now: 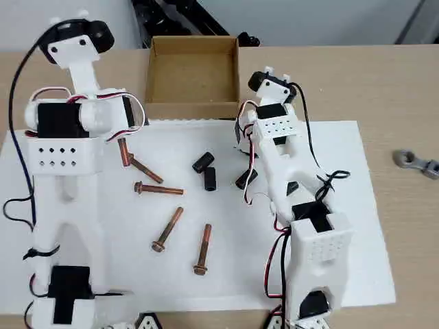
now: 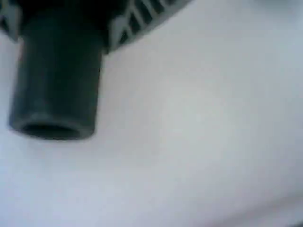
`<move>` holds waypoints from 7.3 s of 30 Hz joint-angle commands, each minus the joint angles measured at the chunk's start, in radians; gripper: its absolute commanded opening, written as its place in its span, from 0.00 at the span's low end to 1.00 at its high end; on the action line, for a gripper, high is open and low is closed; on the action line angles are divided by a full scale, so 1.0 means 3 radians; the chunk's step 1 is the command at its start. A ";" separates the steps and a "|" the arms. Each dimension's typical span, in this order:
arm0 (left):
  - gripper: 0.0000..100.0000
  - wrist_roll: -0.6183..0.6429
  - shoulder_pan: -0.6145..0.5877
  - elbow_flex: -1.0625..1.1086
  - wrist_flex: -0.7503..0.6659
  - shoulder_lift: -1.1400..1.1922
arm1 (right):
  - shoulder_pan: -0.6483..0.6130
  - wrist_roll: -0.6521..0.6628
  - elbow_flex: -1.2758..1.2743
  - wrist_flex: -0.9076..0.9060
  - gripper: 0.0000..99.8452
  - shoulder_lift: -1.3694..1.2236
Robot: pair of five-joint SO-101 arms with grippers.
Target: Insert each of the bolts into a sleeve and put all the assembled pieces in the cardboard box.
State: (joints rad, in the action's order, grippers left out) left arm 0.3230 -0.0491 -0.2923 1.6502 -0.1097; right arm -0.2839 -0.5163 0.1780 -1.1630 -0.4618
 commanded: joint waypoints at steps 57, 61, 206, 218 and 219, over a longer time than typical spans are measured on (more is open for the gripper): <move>0.01 -0.0363 0.0353 -0.0028 -0.0419 -0.0189 | -0.0693 0.1509 -0.5247 0.2550 0.01 0.6779; 0.01 -0.0353 0.0373 -0.0033 -0.0568 -0.0210 | -0.0693 0.1509 -0.5631 0.3133 0.01 0.6779; 0.00 0.0312 0.1790 0.1245 -0.2209 -0.1146 | -0.0841 0.1212 -0.5953 0.3803 0.01 0.6805; 0.00 0.0302 0.1775 0.1373 -0.2312 -0.1151 | -0.0836 0.1212 -0.5953 0.3803 0.01 0.6805; 0.01 0.0302 0.1775 0.1368 -0.2307 -0.1151 | -0.0836 0.1212 -0.5953 0.3803 0.01 0.6805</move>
State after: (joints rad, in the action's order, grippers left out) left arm 0.4150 0.4879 0.1281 0.9797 -0.4304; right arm -0.5386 -0.1465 -1.6326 -0.0230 1.5620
